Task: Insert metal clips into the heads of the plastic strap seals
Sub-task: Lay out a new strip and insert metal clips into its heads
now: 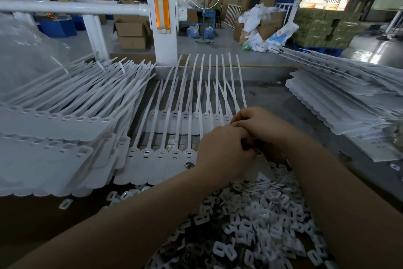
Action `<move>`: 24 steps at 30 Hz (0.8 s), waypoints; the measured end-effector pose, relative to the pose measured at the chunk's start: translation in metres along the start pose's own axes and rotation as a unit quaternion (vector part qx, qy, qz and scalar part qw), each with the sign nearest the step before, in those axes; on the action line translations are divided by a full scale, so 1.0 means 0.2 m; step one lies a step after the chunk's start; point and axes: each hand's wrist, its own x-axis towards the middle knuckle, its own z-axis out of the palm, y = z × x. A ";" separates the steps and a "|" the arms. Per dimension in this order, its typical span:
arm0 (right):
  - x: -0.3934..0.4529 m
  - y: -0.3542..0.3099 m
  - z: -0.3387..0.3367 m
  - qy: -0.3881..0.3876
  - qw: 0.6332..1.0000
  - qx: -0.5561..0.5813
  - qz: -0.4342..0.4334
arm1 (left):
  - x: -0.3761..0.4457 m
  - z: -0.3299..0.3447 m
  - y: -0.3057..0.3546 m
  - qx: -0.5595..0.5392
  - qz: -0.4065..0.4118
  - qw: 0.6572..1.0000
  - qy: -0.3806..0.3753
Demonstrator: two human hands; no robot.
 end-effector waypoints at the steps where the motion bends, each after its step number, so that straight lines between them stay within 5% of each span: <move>1: 0.00 0.00 0.00 0.000 1.000 -0.004 -0.002 | 0.00 0.00 0.00 0.005 0.001 1.000 0.001; 6: -0.01 0.01 -0.01 -0.004 1.000 -0.004 0.002 | 0.01 -0.04 -0.01 0.008 0.020 0.999 -0.049; 10: -0.01 0.01 -0.02 -0.004 1.000 0.011 0.012 | -0.01 -0.16 -0.05 0.019 0.129 0.983 -0.132; 15: -0.01 0.01 -0.01 0.001 1.000 0.009 0.021 | -0.05 -0.21 -0.05 0.150 0.213 0.946 -0.193; 20: -0.02 -0.01 -0.02 -0.007 1.000 0.003 0.021 | -0.06 -0.19 -0.01 0.193 0.217 0.940 -0.178; 24: -0.03 -0.02 -0.02 -0.006 1.000 -0.013 0.023 | -0.05 -0.17 -0.01 0.111 0.153 0.958 -0.214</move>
